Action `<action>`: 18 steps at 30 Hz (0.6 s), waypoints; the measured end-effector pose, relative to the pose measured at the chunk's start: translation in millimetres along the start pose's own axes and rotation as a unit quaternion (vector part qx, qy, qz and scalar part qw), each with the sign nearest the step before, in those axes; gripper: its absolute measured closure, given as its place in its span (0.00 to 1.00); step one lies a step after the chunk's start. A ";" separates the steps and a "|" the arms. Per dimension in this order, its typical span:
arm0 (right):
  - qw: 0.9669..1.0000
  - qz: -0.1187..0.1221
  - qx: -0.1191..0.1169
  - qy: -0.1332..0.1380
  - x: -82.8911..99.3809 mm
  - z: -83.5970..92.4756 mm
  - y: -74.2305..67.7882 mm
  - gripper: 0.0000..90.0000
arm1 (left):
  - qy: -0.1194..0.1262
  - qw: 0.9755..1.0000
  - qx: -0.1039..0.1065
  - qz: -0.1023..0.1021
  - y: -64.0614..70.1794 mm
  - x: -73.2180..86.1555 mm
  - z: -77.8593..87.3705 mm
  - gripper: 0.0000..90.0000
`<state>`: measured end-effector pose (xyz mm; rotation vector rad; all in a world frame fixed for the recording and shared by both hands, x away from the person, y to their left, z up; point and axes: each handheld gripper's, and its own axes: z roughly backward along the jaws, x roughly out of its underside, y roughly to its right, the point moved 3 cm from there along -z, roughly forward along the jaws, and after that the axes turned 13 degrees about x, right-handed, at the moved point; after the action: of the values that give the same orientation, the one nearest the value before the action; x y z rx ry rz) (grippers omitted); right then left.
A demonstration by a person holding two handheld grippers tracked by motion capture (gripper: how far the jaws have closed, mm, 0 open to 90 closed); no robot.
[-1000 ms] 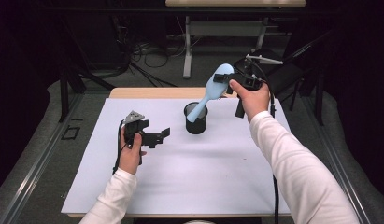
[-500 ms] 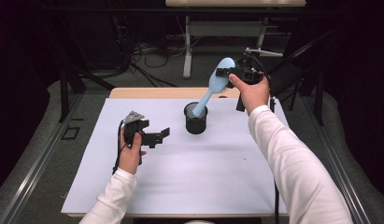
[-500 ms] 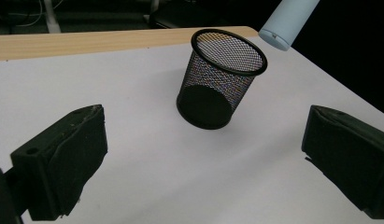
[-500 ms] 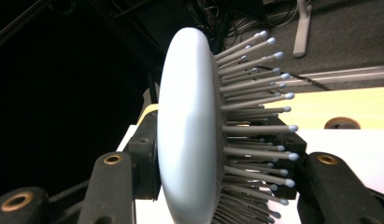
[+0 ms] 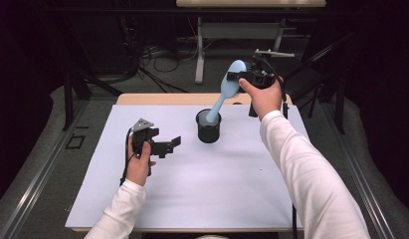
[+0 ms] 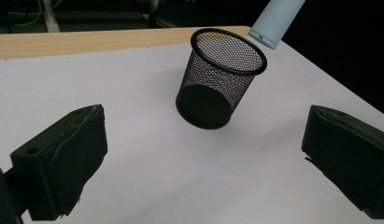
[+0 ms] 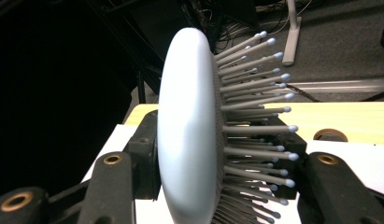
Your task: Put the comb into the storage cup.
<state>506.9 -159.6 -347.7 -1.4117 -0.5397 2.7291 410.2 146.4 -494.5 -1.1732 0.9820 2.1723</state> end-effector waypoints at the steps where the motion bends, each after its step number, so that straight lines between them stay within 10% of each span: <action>1: 1.000 0.004 0.002 0.001 0.0 -0.6 -1.6 0.53 | 0.000 1.000 0.000 0.000 -0.1 0.0 0.1 0.01; 18: 0.999 0.042 0.013 0.004 6.6 -17.7 -18.5 0.53 | -0.002 1.000 0.000 0.000 -1.0 0.5 0.5 0.01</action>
<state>514.5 -135.9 -356.5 -1.4710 -0.4525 2.7827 410.4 147.4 -495.1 -1.1679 0.9801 2.1752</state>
